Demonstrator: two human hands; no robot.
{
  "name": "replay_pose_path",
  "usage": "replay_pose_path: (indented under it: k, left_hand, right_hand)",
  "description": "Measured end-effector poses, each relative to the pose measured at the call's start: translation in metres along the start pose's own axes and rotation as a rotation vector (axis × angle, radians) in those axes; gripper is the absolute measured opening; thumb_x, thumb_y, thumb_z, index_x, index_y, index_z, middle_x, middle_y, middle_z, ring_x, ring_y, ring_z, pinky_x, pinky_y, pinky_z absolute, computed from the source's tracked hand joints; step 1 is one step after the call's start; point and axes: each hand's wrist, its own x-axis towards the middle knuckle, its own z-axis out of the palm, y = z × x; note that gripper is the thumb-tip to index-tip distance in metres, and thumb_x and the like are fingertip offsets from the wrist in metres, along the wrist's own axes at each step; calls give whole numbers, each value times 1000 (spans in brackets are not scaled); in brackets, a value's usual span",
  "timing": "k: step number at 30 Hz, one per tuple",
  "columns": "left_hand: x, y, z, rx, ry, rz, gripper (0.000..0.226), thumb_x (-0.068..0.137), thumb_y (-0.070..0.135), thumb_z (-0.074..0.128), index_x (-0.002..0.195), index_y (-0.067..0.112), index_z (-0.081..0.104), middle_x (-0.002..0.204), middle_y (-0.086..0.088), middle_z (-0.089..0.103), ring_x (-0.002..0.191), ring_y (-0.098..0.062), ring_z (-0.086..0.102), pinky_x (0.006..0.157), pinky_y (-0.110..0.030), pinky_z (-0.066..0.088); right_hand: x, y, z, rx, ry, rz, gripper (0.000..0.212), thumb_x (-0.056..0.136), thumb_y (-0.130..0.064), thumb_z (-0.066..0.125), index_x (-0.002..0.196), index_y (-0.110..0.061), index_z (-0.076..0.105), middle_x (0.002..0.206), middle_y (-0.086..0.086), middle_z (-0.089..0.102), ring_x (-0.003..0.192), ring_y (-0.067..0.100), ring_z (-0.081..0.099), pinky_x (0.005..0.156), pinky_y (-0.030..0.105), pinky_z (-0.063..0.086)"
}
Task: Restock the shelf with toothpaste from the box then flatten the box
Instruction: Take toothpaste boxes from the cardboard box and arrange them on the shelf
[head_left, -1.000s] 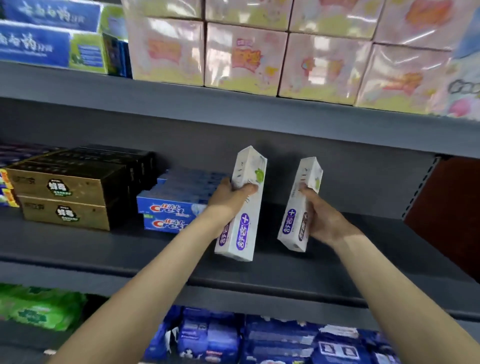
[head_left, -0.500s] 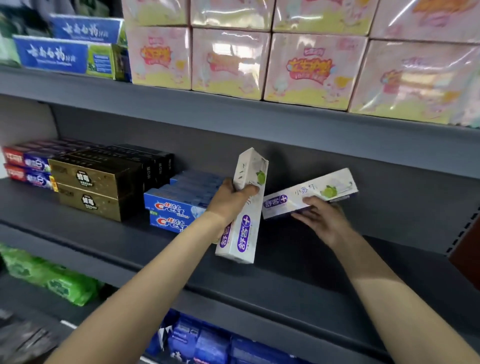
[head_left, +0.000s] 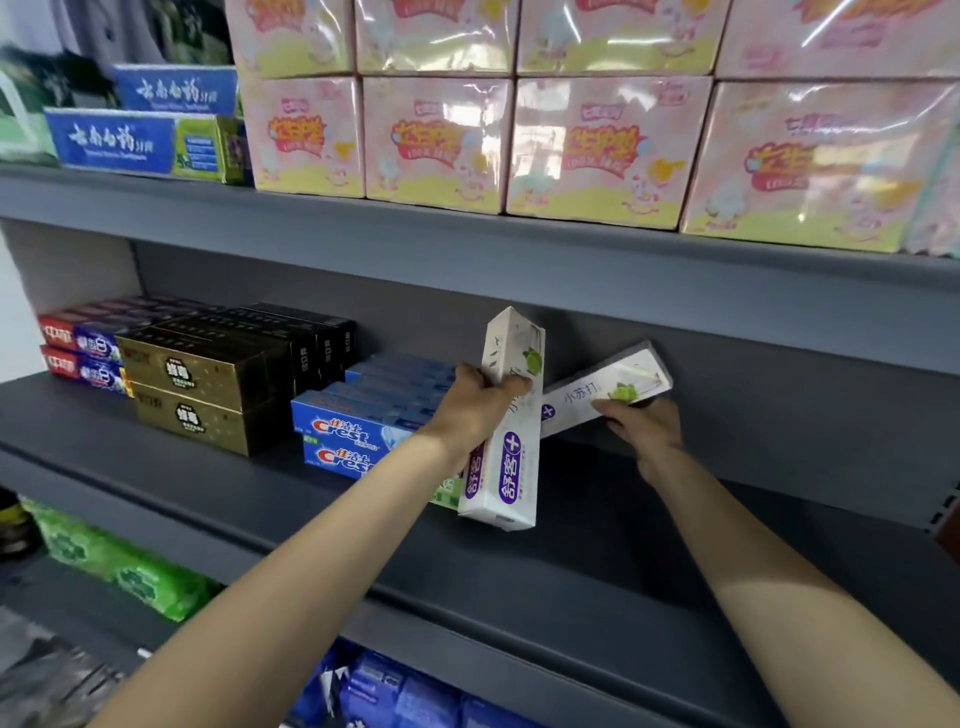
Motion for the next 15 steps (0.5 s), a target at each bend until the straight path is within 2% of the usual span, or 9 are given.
replay_pose_path:
  k: [4,7,9,10,11,13,15]
  left_hand:
    - [8,0,6,41,-40,32,30,87,27,65,102,12,43,85,-5,62,68,-19,61,56,-27,49]
    - [16,0,17,171,-81,136,29,80,28,73,73,17,48,66,4,53,60,-13,53,53,-20,39]
    - [18,3,28,252,-123,196,31,78,28,76,64,22,49,61,8,49,54,-6,48,45,-12,35]
    - [21,4,34,307,-150,231,22,78,28,76,70,22,56,65,8,54,56,-3,50,44,-9,35]
    - [20,8,40,387,-190,269,15,78,29,75,85,22,64,75,8,61,63,-1,53,49,-6,36]
    - [25,9,53,608,-261,343,43,78,30,75,118,22,60,102,3,66,88,-6,59,72,-9,40]
    - [31,6,64,785,-260,376,53,77,31,75,123,20,51,114,-3,64,106,-18,55,92,-26,41]
  right_hand:
    - [4,-2,-23,-56,34,-151,58,86,-3,61,131,-13,26,117,5,51,102,20,58,82,35,52]
    - [10,1,-39,-274,27,-226,48,82,-9,67,122,-13,41,110,6,59,98,22,61,84,41,54]
    - [14,2,-50,-495,95,-270,41,76,-18,75,110,-10,54,105,11,65,98,28,62,86,46,53]
    - [16,1,-55,-604,122,-298,39,73,-23,78,104,-9,60,102,12,66,99,30,61,85,45,52]
    - [17,2,-60,-692,129,-323,36,71,-27,79,97,-8,64,97,12,68,99,31,60,82,42,52]
    - [10,-2,-67,-779,107,-330,29,72,-27,79,85,-6,66,86,9,68,89,28,61,67,32,47]
    - [5,0,-71,-799,96,-293,25,74,-24,78,82,-4,65,79,5,64,77,22,59,60,27,38]
